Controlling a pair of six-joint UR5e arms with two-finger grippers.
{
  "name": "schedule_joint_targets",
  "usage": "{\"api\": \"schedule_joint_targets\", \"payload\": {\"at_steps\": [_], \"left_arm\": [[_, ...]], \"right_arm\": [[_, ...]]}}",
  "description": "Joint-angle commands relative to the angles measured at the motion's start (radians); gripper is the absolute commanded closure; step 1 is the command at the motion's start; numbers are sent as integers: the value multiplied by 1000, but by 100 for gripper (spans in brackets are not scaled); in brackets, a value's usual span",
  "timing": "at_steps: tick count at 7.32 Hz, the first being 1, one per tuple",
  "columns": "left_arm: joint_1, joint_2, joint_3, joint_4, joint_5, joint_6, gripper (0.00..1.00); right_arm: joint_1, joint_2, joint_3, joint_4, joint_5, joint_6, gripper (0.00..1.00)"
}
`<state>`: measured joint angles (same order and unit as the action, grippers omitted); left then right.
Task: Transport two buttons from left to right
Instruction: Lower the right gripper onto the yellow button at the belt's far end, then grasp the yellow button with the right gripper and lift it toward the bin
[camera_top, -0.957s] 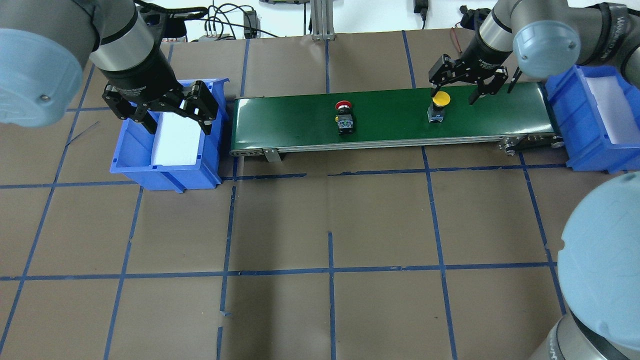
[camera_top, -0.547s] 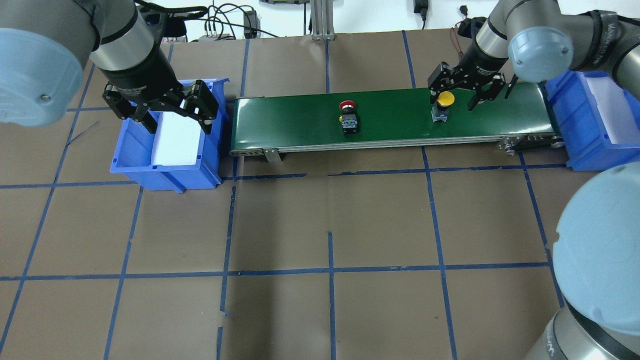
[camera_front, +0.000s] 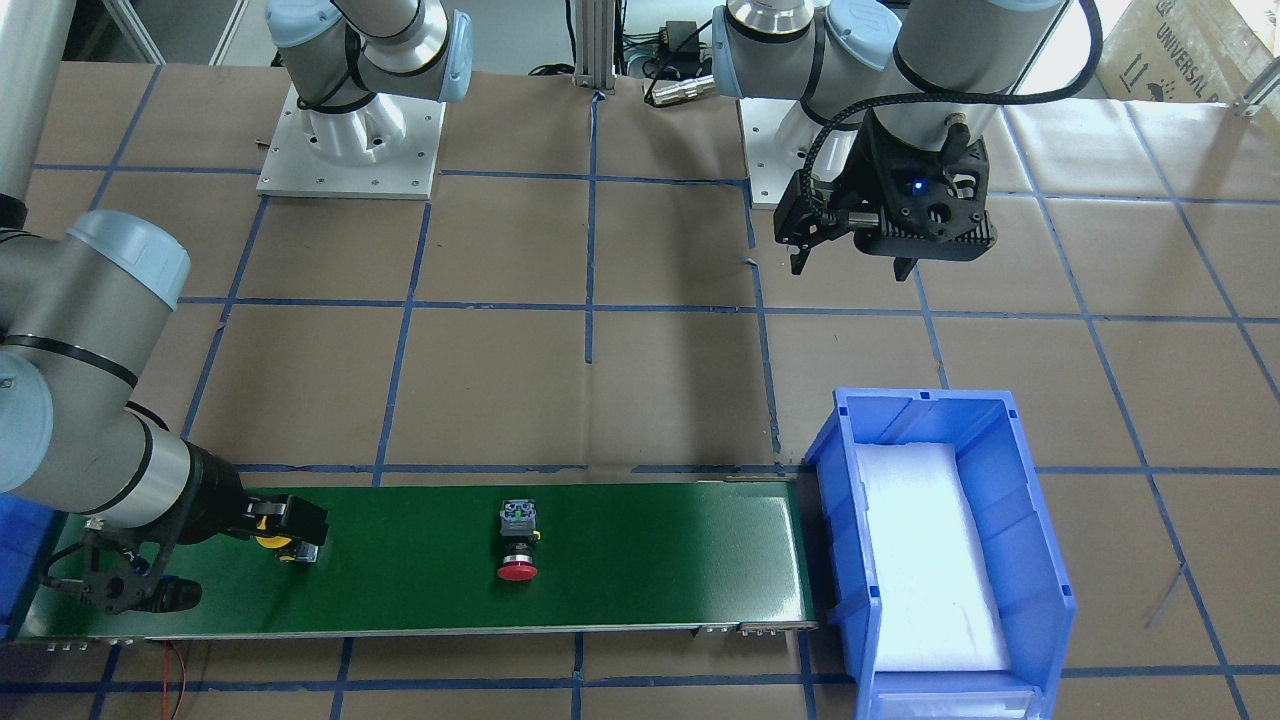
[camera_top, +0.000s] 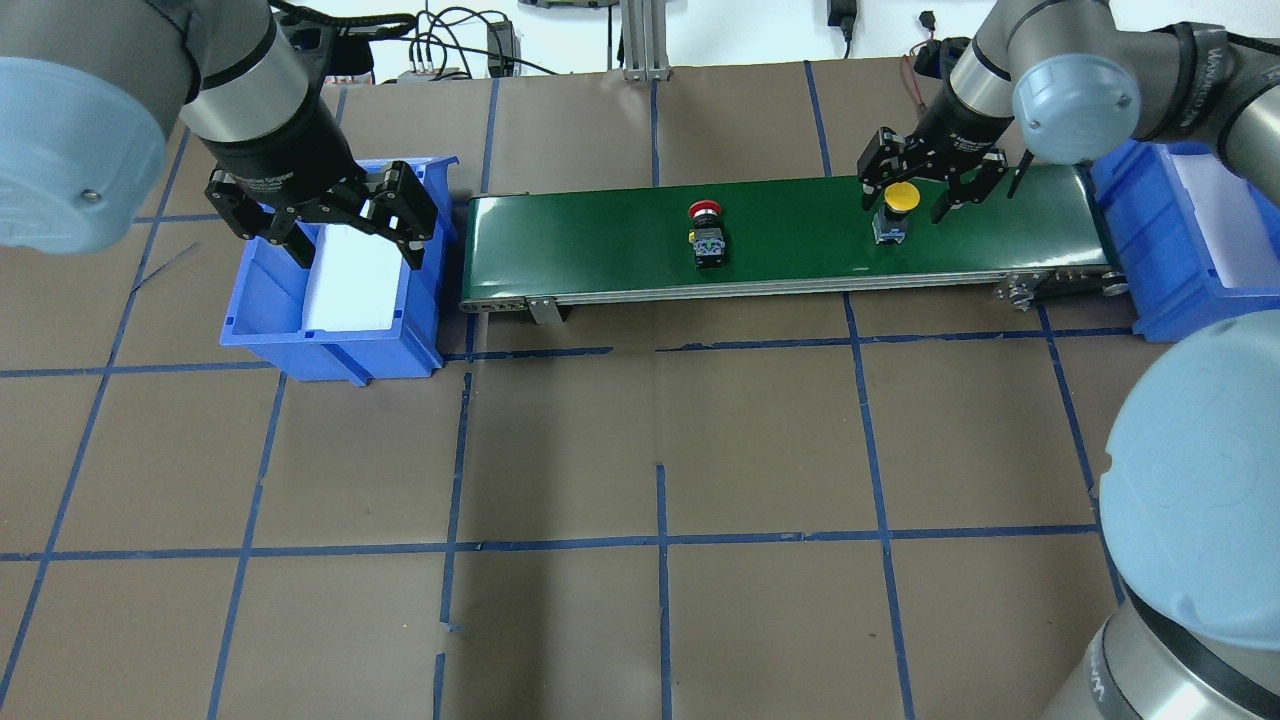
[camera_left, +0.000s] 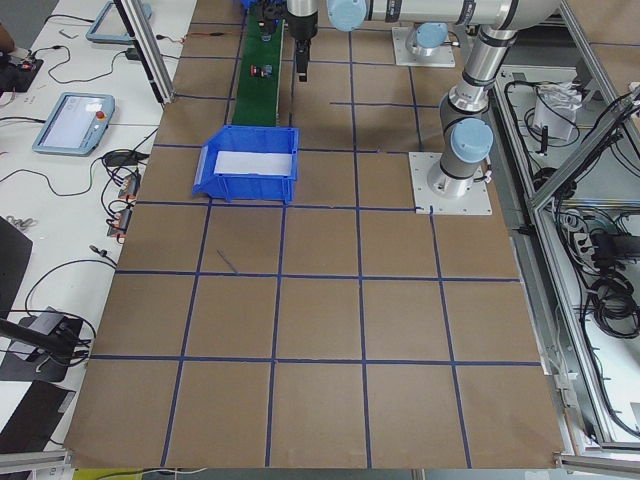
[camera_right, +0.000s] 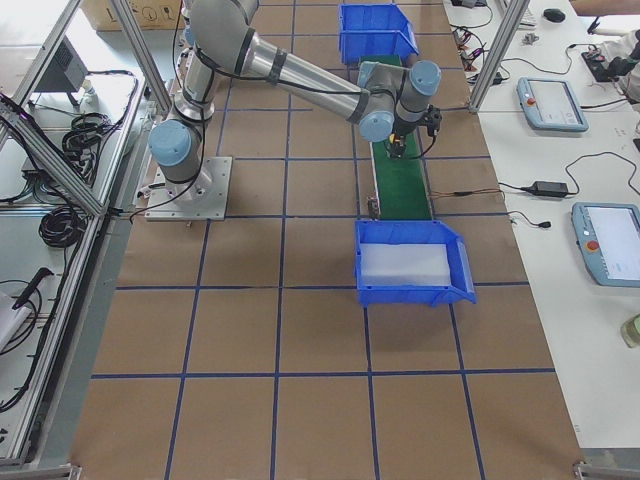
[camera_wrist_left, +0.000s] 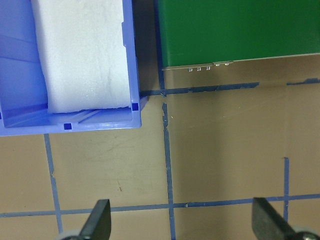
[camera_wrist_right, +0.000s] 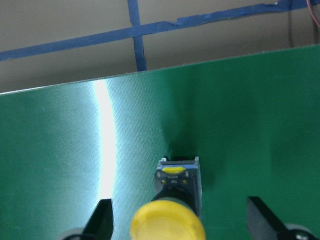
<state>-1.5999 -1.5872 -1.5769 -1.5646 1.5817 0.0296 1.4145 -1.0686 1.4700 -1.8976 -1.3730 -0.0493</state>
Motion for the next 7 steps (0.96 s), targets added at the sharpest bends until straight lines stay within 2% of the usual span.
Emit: {"api": "schedule_joint_targets", "payload": {"at_steps": [1, 2, 3, 4, 6, 7], "left_arm": [[-2, 0, 0, 0, 0, 0, 0], [-3, 0, 0, 0, 0, 0, 0], [-3, 0, 0, -2, 1, 0, 0], [-3, -2, 0, 0, 0, 0, 0], [-3, -2, 0, 0, 0, -2, 0], [-5, -2, 0, 0, 0, -2, 0]], "right_arm": [[-3, 1, -2, 3, -5, -9, 41], [-2, -2, -7, 14, -64, -18, 61], [-2, -1, -13, 18, -72, -24, 73], [-3, -4, -31, 22, -74, -30, 79], [-6, 2, -156, 202, -75, -30, 83], [-22, 4, -224, 254, -115, -44, 83]]}}
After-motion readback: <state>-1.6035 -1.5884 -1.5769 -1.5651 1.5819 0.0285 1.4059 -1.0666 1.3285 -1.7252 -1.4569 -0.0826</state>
